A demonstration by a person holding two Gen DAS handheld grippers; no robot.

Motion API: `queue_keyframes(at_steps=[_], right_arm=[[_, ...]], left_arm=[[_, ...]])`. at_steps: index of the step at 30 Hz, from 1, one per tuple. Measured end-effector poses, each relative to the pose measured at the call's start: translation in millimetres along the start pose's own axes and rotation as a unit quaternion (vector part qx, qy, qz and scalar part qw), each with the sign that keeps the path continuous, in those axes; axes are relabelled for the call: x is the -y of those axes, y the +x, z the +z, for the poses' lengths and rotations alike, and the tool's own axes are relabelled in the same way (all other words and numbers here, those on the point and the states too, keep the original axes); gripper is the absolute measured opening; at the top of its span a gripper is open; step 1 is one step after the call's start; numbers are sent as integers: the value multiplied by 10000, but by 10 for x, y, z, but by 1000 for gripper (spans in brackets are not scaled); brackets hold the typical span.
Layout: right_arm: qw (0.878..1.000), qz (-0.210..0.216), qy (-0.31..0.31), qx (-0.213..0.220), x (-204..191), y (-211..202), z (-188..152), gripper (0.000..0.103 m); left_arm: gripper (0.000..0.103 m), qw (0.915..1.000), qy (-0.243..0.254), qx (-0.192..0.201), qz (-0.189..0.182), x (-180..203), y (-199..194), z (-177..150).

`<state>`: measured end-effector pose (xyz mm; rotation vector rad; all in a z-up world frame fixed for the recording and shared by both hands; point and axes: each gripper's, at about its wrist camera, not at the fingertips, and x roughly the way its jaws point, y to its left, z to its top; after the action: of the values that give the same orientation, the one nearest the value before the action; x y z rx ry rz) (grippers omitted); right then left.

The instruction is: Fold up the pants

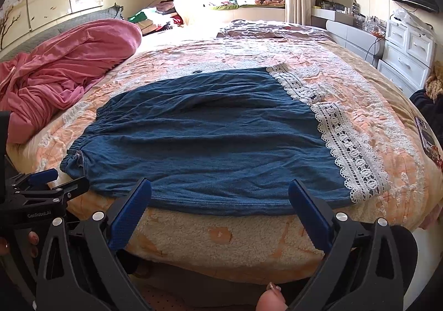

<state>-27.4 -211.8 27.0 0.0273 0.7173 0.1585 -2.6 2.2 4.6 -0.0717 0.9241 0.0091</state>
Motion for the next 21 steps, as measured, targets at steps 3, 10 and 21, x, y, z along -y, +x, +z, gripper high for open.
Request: queue_keyframes(at_steps=[3, 10, 21], right_arm=[[10000, -6, -1, 1, 1, -3, 3, 99], [10000, -9, -23, 13, -1, -2, 3, 99], [10000, -20, -27, -5, -8, 12, -4, 99]], left_arm=[[94, 10000, 7, 4, 13, 2, 0, -2], [94, 10000, -4, 6, 37, 3, 4, -4], [94, 10000, 1, 1, 60, -6, 7, -1]])
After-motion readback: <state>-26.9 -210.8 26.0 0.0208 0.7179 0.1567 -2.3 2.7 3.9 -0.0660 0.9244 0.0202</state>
